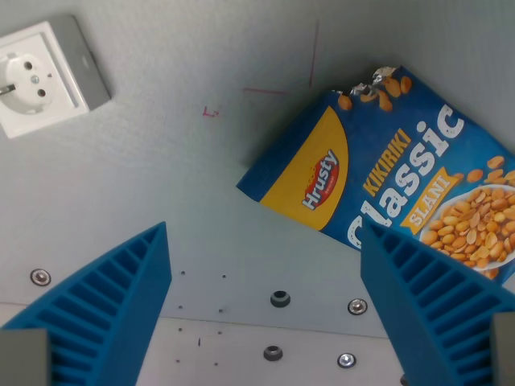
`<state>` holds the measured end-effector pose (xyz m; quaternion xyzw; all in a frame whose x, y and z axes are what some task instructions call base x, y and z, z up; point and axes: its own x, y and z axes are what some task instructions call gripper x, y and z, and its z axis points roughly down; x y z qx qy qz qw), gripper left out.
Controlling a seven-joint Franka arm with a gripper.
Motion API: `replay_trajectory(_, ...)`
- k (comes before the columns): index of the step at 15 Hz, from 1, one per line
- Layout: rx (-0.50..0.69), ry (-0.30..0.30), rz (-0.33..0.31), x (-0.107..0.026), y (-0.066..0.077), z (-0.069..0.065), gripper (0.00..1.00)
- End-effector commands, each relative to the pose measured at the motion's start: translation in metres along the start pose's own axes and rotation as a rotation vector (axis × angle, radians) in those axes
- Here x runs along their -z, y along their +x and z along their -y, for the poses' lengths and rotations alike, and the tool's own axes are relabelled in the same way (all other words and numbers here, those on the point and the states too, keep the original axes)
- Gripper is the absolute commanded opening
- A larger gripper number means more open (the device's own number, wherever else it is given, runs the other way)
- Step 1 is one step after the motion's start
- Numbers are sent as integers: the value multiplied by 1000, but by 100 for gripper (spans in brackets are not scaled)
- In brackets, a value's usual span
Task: Rotate around base positive z
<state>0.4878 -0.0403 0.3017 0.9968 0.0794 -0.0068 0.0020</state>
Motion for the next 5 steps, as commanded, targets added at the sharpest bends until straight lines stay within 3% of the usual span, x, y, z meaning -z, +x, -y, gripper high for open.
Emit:
replay_trajectory(1, 168, -6, -6, 2, 0, -1, 100)
replay_trajectory(5, 221, -7, -6, 2, 0, -1, 100)
